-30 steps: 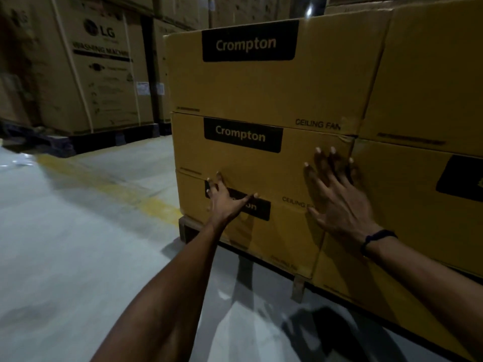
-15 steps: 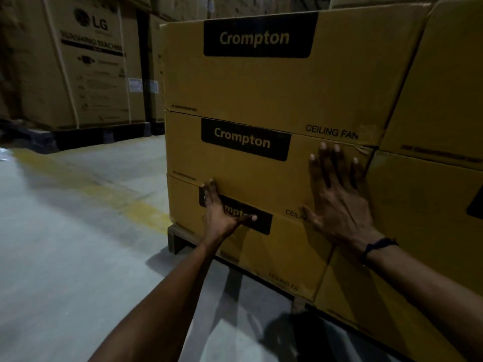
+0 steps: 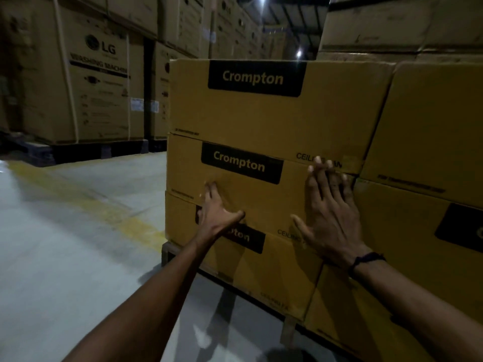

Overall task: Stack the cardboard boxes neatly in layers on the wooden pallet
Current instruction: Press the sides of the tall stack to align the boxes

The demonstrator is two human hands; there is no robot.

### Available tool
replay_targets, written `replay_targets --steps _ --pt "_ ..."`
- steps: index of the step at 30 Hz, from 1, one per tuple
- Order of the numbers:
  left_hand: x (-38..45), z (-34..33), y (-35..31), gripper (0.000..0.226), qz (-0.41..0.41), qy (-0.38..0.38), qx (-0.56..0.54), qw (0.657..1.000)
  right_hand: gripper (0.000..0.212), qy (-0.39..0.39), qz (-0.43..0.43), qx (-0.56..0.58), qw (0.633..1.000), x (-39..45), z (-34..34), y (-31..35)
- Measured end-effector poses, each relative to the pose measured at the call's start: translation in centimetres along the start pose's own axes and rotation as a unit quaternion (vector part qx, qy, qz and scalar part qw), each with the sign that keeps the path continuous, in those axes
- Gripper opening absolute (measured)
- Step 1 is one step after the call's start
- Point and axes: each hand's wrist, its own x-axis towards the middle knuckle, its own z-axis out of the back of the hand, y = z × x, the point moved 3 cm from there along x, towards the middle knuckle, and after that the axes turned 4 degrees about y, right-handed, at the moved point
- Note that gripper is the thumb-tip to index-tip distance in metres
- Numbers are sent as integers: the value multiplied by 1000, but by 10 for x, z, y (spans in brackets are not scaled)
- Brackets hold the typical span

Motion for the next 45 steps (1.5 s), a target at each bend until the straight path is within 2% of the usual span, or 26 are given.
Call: replay_targets --steps 2,4,6,12,18,23,26,29,31,33,35,40,45 --pt "2 11 -36 125 -84 -7 8 996 112 6 -12 -16 1000 5 12 -4" --pt "0 23 -71 118 -139 -18 26 990 114 4 -27 -33 999 10 17 -9" --pt "3 25 -86 117 -152 -12 55 987 115 25 -38 -40 998 8 13 -17" --pt "16 25 -95 124 -146 81 146 975 121 69 -17 -84 994 -1 10 -41" --pt "22 13 -96 134 -133 78 163 975 124 63 -2 -100 993 -1 2 -43" --pt "18 14 -89 133 -123 74 210 967 120 76 -1 -91 993 -4 3 -41" --pt "5 10 -84 127 -112 95 218 965 118 97 -1 -73 993 -7 7 -36" --pt "-13 13 -80 109 -102 95 191 972 113 138 -4 -48 989 -9 13 -32" --pt "-29 19 -75 96 -90 66 152 982 109 173 -8 -33 984 -12 19 -29" --pt "-52 32 -79 86 -70 37 105 991 107 221 -15 -8 975 -13 30 -26" --pt "-83 50 -88 77 -49 47 86 994 107 276 -30 28 960 -16 49 -23" --pt "-149 123 -123 71 -6 94 136 986 101 340 -21 85 936 -4 123 -27" --pt "-178 225 -179 65 70 92 127 985 98 400 -15 139 906 50 220 -40"
